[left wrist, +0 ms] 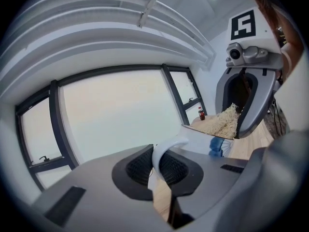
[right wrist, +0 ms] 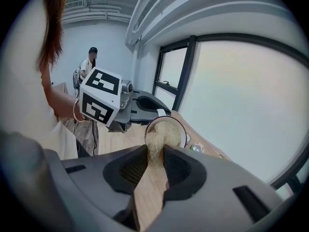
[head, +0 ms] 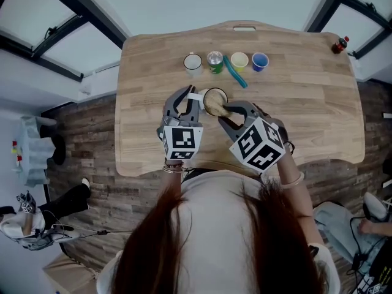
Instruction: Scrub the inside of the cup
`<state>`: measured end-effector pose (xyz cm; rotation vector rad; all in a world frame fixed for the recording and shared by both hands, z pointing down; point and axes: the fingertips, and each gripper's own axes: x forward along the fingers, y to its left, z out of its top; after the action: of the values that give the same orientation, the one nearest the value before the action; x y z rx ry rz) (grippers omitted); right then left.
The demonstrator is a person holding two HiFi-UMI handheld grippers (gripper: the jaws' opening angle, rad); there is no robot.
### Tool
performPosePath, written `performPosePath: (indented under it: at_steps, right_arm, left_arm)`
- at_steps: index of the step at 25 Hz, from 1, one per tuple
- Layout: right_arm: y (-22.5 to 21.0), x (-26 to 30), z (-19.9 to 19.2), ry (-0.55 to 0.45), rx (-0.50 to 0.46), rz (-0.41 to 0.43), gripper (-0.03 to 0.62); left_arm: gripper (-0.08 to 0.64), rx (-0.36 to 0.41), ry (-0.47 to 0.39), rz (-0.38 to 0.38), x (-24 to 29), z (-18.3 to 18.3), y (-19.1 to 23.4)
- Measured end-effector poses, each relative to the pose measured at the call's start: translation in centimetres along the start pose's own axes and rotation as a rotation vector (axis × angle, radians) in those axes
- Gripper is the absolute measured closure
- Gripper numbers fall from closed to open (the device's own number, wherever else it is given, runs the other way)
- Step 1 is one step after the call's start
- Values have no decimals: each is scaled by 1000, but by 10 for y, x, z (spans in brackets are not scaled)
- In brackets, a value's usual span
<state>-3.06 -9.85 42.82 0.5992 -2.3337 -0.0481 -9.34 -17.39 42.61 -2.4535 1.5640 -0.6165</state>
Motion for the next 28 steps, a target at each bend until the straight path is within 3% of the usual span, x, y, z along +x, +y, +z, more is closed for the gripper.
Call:
performPosePath:
  at_steps: [14,28]
  right_arm:
    - [-13,-4,12,-87,38,-87,482]
    - [-22,-7,28,-169,-2,-199,482]
  left_arm:
    - [531,-313,69,30,6,-23,15]
    - [532,-608,80,13,12,-40,17]
